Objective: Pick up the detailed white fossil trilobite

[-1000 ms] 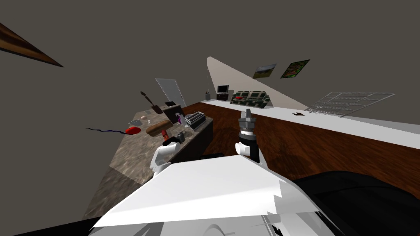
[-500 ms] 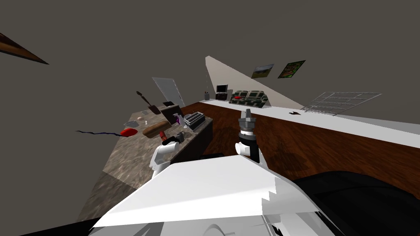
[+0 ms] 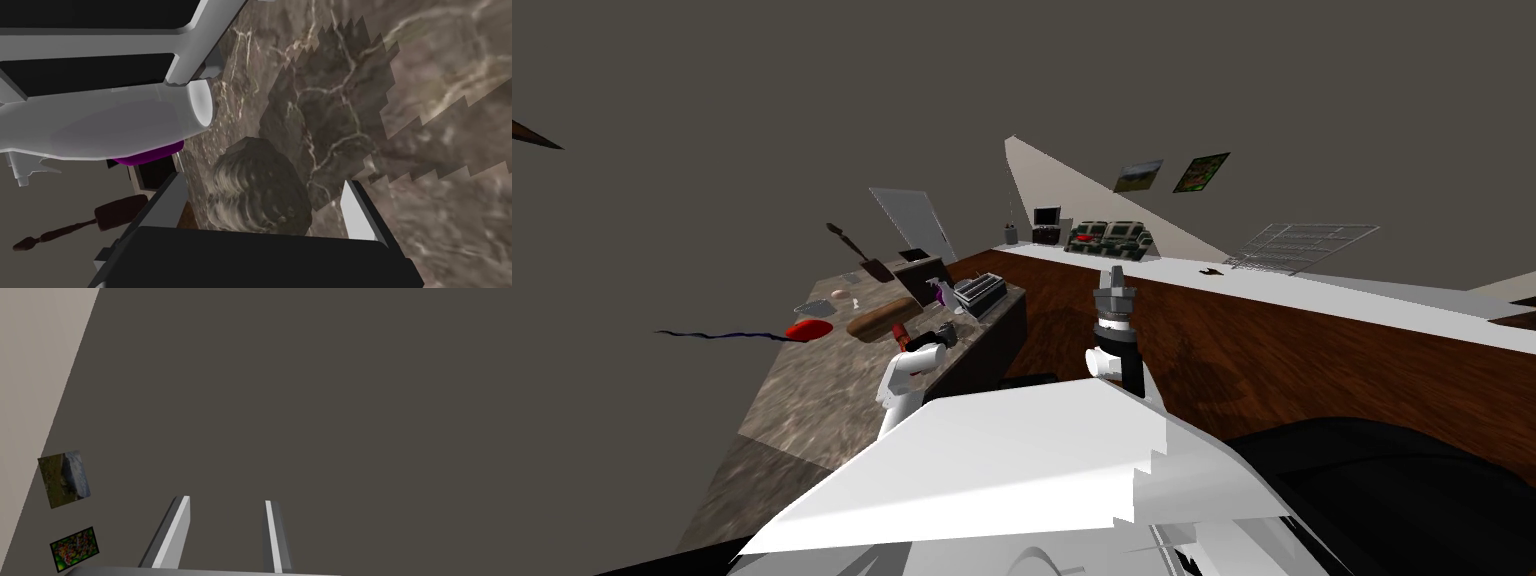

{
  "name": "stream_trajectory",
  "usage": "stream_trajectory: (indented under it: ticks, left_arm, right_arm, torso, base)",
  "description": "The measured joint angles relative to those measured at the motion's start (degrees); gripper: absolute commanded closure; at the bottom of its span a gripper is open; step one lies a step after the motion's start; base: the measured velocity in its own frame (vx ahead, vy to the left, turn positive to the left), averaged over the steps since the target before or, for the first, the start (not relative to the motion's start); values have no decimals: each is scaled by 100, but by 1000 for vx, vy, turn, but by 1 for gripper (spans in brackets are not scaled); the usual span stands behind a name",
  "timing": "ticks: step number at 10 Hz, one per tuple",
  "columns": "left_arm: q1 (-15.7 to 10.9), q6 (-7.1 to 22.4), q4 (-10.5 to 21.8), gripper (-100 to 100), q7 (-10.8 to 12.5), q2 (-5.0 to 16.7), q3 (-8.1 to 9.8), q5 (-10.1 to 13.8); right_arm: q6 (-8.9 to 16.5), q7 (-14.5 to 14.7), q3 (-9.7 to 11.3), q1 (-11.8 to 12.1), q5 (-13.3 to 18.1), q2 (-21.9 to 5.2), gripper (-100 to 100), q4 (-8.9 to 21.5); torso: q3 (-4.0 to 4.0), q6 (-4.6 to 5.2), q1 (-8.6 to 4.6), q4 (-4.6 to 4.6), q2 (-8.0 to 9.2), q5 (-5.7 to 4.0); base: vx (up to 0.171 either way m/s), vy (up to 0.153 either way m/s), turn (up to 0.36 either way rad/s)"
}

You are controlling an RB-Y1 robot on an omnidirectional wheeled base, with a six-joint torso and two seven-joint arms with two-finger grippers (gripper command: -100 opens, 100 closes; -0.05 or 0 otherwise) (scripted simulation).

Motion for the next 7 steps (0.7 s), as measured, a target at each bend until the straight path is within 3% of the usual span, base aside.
stream_trajectory:
  ticks: [1, 5, 6, 7]
  left_arm:
    - [-9, -10, 18, 100, 3, 5, 9, 4]
    - [-8, -8, 17, 100, 1, 5, 7, 3]
    - [-7, -8, 18, 0, 1, 4, 7, 3]
    - [-6, -7, 18, 100, 1, 4, 7, 3]
  right_arm:
    - [0, 0, 0, 1, 0, 0, 0, 0]
    - [0, 0, -1, 1, 0, 0, 0, 0]
    - [0, 0, -1, 1, 0, 0, 0, 0]
    - [0, 0, -1, 1, 0, 0, 0, 0]
  torso:
    - [-2, -2, 4, -1, -4, 1]
    - [-4, -3, 7, -1, -8, 1]
    - [-3, -3, 6, 0, -7, 0]
    - [-3, -3, 6, 0, -7, 0]
  base:
    - [0, 0, 0]
    - [0, 0, 0]
    - [0, 0, 0]
    - [18, 16, 145]
